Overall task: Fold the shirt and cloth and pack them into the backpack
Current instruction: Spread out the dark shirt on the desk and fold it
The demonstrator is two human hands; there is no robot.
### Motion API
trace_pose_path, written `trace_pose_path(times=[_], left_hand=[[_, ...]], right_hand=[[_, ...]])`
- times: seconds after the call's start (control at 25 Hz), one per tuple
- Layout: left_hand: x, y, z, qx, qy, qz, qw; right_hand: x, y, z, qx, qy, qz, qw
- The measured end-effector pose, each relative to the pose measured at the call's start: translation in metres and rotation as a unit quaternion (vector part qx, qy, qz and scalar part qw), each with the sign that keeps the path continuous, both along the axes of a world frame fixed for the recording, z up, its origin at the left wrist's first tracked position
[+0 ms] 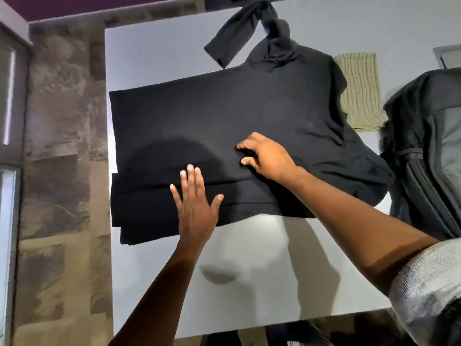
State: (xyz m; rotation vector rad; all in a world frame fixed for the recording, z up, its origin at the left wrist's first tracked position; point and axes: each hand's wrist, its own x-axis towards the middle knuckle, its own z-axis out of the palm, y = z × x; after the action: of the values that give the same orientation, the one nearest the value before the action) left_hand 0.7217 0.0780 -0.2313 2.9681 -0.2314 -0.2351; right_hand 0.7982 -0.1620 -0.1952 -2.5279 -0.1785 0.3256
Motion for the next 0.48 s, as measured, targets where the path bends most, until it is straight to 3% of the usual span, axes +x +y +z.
trace_pose_path(times=[0.2, 0.48], left_hand=[[-0.01, 0.023, -0.002, 0.007, 0.01, 0.047, 0.999], [-0.023, 0.052, -0.004, -0.047, -0.01, 0.079, 0.996]], right_hand=[[0.016, 0.028, -0.004, -0.059, 0.033, 0.051, 0.996], [0.022, 0.041, 0.0, -0.048, -0.051, -0.084, 0.994]])
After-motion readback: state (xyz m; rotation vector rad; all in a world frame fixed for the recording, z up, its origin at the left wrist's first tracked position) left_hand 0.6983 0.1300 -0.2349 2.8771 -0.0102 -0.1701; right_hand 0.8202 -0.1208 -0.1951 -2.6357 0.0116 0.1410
